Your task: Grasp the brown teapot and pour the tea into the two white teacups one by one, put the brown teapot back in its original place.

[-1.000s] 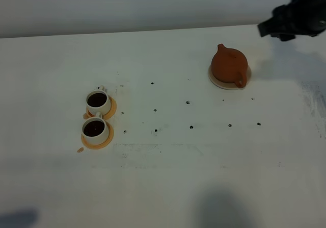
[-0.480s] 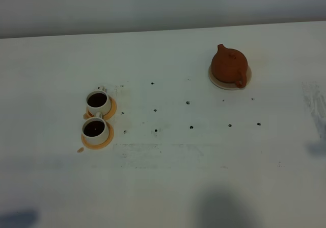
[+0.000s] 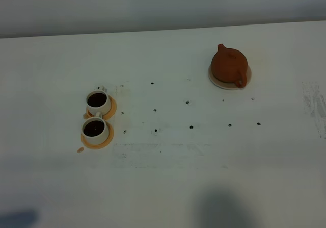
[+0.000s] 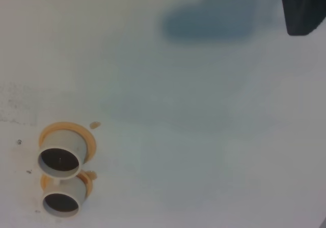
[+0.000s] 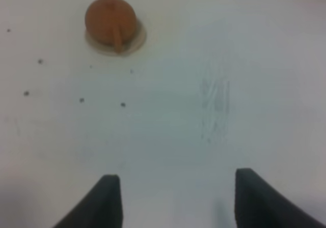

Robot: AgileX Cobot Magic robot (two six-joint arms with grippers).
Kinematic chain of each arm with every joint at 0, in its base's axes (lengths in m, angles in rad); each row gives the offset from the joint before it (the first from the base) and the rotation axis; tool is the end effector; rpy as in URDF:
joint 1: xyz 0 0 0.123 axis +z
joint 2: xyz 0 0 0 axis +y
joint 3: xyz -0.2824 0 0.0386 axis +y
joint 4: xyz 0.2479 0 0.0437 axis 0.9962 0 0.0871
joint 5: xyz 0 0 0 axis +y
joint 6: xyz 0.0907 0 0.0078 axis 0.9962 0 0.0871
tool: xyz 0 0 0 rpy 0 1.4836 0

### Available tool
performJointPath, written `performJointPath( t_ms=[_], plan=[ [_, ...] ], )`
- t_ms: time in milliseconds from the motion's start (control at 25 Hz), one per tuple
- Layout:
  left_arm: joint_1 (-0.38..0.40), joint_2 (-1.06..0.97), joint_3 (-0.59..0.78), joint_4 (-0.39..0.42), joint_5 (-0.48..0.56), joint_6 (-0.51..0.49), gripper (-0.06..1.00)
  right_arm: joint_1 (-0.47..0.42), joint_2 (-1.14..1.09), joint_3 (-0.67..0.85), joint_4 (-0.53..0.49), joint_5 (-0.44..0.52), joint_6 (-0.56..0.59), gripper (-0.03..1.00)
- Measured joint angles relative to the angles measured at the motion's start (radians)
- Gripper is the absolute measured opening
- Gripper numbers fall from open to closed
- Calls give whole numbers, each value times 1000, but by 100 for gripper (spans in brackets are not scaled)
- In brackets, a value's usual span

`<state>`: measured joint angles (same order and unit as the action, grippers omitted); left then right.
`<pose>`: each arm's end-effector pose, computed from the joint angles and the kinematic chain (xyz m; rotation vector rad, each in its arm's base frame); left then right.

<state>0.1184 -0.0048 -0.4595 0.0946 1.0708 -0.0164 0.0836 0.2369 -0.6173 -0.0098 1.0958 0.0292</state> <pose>-0.0026 0.0073 0.2653 -0.1438 2.0861 0.1761 0.0221 0.0011 0.3058 -0.0599 2.1986 0.0511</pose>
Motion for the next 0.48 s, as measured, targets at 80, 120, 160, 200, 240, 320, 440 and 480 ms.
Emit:
performJointPath(
  t_ms=[80,120,160,200,240,320,440,480],
  plan=[
    [0,0,0,0,0,0,27,0,-50,35,-1,3,1,47],
    [0,0,0,0,0,0,27,0,-77,51,-1,3,1,47],
    [0,0,0,0,0,0,27,0,-104,71,-1,5,1,47],
    [0,0,0,0,0,0,27,0,-125,87,-1,12,1,47],
    [0,0,0,0,0,0,27,0,-148,94,-1,18,1,47],
    [0,0,0,0,0,0,27,0,-188,97,0,19,0,45],
    [0,0,0,0,0,0,27,0,-228,97,1,19,-2,43],
    [0,0,0,0,0,0,27,0,-237,97,1,19,-2,41]
  ],
)
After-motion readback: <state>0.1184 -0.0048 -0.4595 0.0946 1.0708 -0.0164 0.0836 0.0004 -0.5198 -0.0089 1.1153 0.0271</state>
